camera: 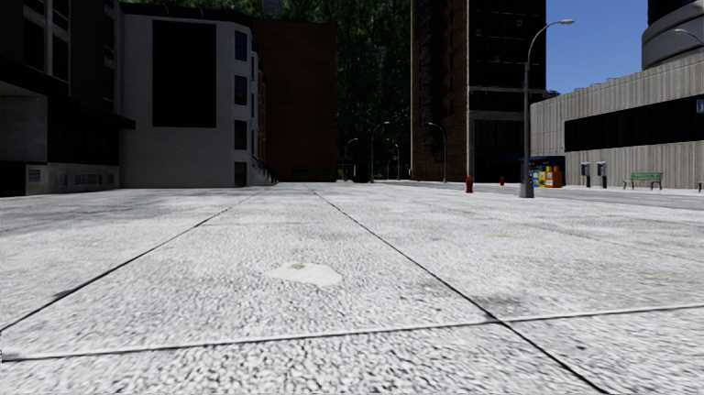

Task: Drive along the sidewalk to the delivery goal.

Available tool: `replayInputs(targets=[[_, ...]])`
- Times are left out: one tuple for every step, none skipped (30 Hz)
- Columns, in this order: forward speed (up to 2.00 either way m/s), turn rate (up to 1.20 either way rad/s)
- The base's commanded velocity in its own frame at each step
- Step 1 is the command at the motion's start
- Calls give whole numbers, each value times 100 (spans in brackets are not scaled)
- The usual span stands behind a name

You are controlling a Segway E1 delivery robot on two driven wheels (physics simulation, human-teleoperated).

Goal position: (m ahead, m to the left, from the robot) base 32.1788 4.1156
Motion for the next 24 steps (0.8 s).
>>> replayInputs(targets=[[200,0],[200,0],[200,0],[200,0],[200,0],[200,0],[200,0],[200,0],[200,0],[200,0],[200,0],[200,0],[200,0],[200,0],[200,0],[200,0],[200,0],[200,0],[200,0],[200,0],[200,0],[200,0],[200,0],[200,0]])
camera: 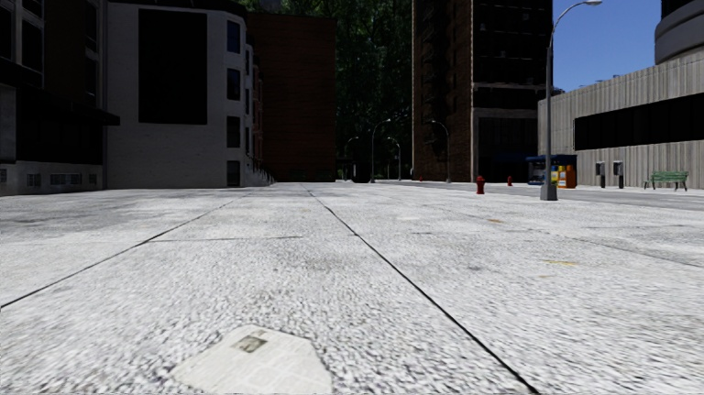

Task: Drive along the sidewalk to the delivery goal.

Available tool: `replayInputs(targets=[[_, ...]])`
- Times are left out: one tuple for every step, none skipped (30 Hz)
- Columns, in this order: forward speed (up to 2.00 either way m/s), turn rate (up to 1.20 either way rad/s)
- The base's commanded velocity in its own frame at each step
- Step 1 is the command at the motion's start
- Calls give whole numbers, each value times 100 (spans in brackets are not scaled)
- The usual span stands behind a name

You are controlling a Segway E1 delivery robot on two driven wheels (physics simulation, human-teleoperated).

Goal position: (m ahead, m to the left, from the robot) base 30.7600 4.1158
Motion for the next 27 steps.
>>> replayInputs(targets=[[200,0],[200,0],[200,0],[200,0],[200,0],[200,0],[200,0],[200,0],[200,0],[200,0],[200,0],[200,0],[200,0],[200,0],[200,0],[200,0],[200,0],[200,0],[200,0],[200,0],[200,0],[200,0],[200,0],[200,0],[200,0],[200,0],[200,0]])
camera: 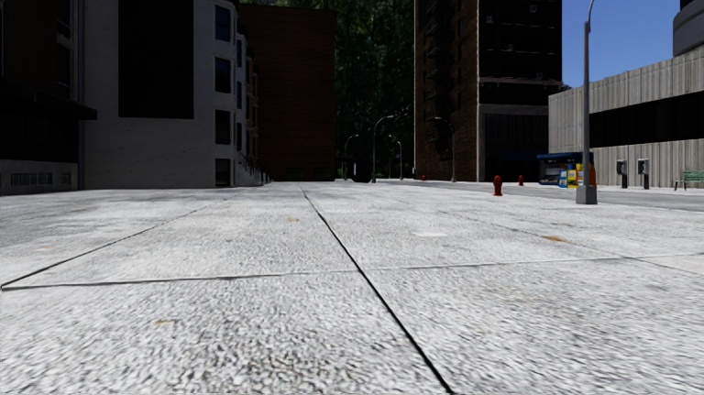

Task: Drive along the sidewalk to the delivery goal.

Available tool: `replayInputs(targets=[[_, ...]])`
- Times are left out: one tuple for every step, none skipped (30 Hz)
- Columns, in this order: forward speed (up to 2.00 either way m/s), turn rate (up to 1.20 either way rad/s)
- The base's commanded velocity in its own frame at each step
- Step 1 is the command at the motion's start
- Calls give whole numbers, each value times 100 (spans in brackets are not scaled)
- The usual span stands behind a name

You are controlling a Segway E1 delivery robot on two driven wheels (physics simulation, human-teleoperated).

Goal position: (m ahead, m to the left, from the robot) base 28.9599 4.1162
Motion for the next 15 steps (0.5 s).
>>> replayInputs(targets=[[200,0],[200,0],[200,0],[200,0],[200,0],[200,0],[200,0],[200,0],[200,0],[200,0],[200,0],[200,0],[200,0],[200,0],[200,0]])
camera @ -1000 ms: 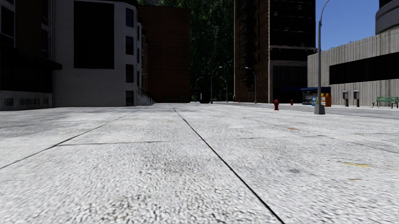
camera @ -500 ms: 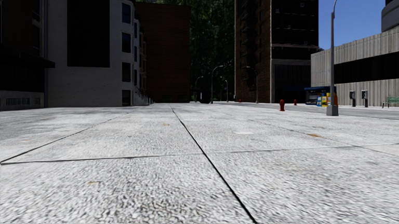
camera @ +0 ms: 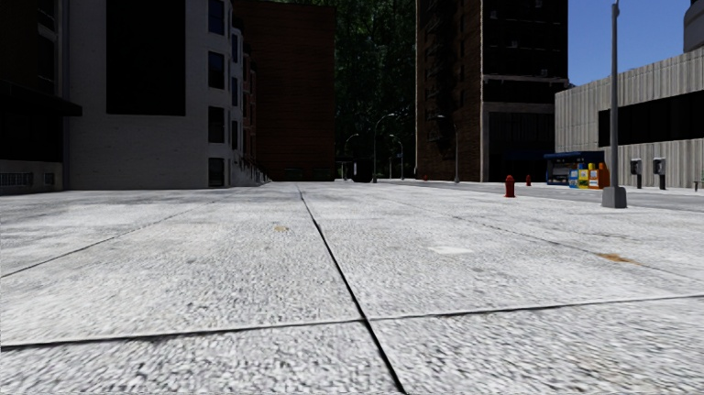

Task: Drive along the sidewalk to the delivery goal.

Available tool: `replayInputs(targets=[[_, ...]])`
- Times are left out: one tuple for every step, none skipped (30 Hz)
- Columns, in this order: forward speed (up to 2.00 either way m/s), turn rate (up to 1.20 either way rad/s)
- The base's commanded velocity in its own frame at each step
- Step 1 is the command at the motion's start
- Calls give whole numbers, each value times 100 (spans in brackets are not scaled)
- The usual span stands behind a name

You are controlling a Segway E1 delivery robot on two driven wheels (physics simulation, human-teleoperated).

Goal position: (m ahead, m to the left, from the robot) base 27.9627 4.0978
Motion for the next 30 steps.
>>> replayInputs(targets=[[200,0],[200,0],[200,0],[200,0],[200,0],[200,0],[200,0],[200,0],[200,0],[200,0],[200,0],[200,0],[200,0],[200,0],[200,0],[200,0],[200,1],[200,7],[200,18],[200,18],[200,26],[200,32],[200,34],[200,35],[200,35],[200,35],[200,35],[200,35],[200,35],[200,35]])
